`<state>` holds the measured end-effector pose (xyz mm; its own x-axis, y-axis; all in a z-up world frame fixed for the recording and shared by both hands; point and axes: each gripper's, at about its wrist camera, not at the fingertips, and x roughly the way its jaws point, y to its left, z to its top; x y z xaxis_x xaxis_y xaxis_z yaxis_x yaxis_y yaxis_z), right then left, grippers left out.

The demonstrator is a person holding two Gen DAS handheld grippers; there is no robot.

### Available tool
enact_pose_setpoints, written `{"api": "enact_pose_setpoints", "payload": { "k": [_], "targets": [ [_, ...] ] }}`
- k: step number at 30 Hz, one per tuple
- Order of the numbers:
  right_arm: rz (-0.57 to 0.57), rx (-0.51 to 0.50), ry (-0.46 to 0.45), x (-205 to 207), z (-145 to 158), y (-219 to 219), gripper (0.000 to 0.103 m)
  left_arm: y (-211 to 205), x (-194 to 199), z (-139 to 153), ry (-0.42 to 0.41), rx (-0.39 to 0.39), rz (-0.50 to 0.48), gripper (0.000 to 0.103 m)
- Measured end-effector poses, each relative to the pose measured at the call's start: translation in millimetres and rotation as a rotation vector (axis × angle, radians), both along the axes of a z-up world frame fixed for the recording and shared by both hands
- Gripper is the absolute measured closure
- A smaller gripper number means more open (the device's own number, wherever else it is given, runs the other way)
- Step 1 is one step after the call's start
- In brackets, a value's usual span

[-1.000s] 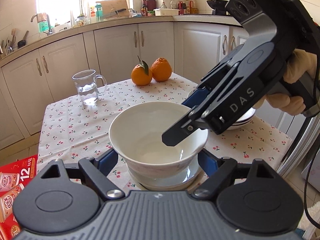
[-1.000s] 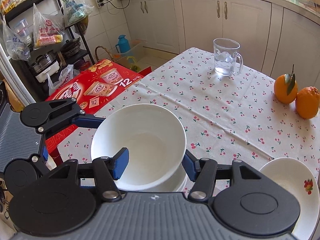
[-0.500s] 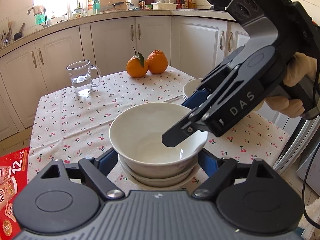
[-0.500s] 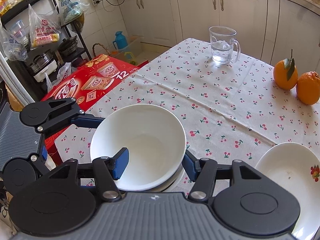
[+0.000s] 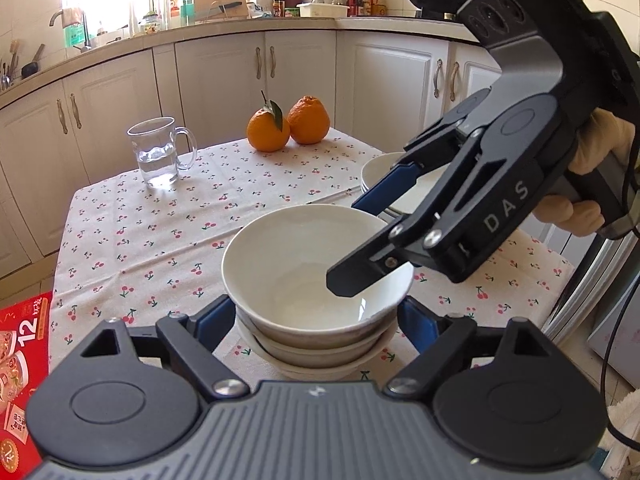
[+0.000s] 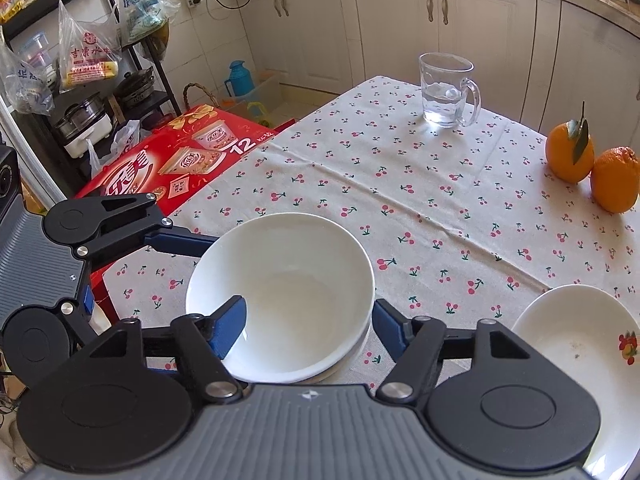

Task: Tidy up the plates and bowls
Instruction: 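Lower the bowl into the nested bowls and open the right tool, then grip the bowl stack from opposite sides with the left and right tools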

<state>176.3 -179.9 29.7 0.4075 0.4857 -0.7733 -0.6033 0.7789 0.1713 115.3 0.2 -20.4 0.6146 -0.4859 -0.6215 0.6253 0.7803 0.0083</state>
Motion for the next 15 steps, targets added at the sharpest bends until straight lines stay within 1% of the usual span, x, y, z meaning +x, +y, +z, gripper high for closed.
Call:
{"api": "enact_pose_setpoints", "payload": {
  "k": [5,6,7,10,15],
  "targets": [
    [-0.014,0.003,-0.066,-13,4,-4,0.007,5,-6,4,-0.003,-0.009,-0.022,0.014],
    [-0.019,0.009,-0.08,-17,4,-5,0.003,7,-7,4,-0.003,-0.01,-0.029,0.014],
    [-0.028,0.012,-0.096,-21,4,-7,0.002,9,-9,4,0.001,-0.014,-0.036,0.014],
    [-0.047,0.019,-0.141,-36,2,-12,0.0,16,-12,4,0.017,-0.017,-0.051,0.014],
    [-0.08,0.012,-0.211,-62,-8,-16,0.0,28,-14,0,0.025,0.006,-0.081,0.014]
  ]
}}
